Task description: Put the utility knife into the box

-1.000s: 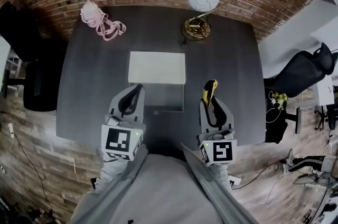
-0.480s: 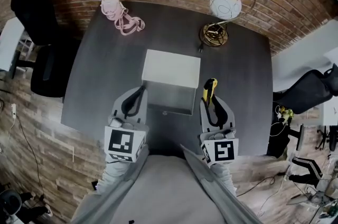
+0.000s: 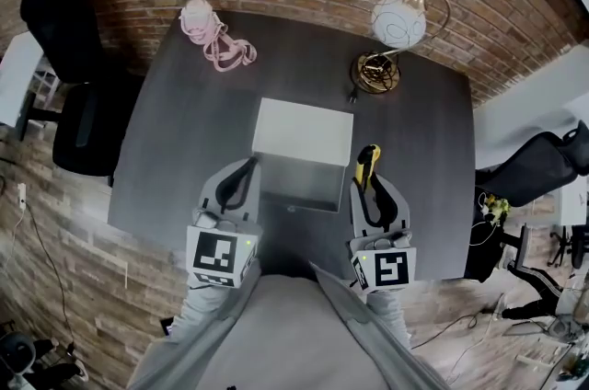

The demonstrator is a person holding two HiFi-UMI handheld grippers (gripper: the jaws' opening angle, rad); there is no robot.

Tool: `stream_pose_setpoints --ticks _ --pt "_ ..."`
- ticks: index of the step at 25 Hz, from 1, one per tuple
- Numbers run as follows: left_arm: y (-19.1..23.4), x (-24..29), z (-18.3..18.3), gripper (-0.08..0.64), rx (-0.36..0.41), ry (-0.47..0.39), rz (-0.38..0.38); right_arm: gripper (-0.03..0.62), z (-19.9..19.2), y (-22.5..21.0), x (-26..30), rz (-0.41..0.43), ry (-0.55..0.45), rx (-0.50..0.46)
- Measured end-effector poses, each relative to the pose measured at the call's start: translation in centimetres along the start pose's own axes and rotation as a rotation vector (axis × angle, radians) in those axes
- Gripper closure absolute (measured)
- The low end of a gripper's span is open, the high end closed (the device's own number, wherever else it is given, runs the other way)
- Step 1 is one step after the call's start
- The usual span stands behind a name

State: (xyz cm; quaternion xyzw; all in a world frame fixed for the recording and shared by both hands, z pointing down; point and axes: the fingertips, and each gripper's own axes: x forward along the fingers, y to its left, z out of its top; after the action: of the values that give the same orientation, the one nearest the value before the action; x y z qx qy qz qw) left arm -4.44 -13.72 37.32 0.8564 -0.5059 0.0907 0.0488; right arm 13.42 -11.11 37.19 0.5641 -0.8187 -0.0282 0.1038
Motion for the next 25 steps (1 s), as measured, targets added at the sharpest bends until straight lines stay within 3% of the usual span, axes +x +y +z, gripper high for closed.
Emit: stream_pose_setpoints --ticks 8,12,25 --pt "0.2 0.3 -0.2 0.54 -0.034 0.01 -0.013 0.466 -0.7 1.5 1.8 0.071 0.042 -0.031" --pt "0.4 0.3 -0.6 0.54 -0.013 0.013 -0.024 0.466 -1.6 2.5 2.8 0.111 0.072 -0.05" --pt "1.1 0.0 -3.2 0.54 -0.07 0.063 -0.013 0.466 -6.8 5.9 5.8 0.253 0.221 -0.124"
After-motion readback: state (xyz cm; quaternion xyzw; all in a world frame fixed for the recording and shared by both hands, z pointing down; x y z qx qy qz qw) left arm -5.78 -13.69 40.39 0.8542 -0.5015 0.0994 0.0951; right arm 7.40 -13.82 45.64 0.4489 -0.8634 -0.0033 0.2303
